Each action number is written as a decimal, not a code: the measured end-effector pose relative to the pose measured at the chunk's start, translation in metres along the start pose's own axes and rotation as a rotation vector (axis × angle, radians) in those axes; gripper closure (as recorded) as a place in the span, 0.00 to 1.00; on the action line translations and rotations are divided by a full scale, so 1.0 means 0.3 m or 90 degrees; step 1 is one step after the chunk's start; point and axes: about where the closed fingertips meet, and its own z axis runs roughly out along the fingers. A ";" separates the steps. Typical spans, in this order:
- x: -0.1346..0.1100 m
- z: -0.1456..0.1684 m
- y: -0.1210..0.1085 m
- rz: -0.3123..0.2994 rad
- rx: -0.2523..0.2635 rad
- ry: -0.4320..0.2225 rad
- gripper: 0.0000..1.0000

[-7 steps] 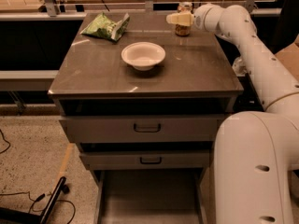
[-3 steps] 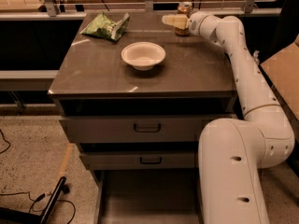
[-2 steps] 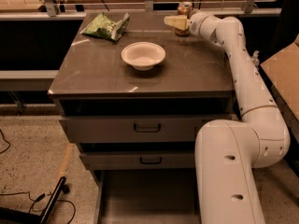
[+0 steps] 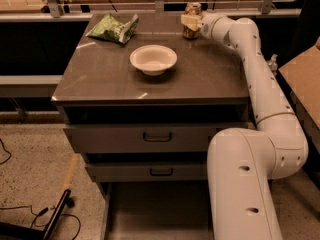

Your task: Place orange can into bottom drawer

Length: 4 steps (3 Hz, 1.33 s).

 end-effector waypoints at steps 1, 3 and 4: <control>0.005 0.008 0.008 0.001 -0.002 0.001 0.85; 0.011 0.016 0.016 0.001 -0.005 0.002 1.00; -0.034 -0.039 0.005 -0.015 -0.001 0.026 1.00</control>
Offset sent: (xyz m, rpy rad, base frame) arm 0.0006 0.0028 -0.0013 0.0001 0.0016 0.0030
